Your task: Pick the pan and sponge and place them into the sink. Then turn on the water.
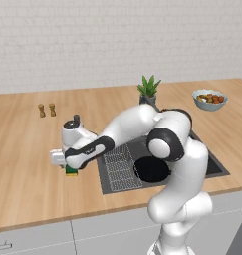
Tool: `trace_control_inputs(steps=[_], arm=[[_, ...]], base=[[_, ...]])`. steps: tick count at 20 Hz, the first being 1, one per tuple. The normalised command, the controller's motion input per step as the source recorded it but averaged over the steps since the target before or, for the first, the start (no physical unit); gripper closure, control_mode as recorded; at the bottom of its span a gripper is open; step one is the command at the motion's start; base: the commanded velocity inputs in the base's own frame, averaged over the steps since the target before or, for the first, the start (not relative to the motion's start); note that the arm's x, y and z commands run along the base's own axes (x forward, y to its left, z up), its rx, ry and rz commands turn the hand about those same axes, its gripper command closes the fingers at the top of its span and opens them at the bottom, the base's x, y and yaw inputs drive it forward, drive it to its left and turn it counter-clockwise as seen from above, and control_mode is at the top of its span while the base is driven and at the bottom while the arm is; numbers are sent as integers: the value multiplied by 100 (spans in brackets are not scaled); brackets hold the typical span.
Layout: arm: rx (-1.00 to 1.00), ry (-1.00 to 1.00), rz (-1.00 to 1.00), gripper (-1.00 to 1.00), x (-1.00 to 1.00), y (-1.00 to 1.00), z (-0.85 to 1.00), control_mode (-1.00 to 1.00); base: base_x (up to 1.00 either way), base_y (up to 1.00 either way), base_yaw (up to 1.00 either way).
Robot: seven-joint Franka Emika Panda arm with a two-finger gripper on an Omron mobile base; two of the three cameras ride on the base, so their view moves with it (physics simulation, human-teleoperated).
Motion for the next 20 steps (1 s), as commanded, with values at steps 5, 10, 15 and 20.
trace_control_inputs(steps=[5,10,15,20], arm=[[0,0,0,-100,9,0,-29,-100],[0,0,0,-100,13,0,-23,-100],[0,0,0,-100,16,1,-18,-100],[0,0,0,100,11,2,-19,-100]], base=[[0,0,0],[0,0,0],[0,0,0],[0,0,0]])
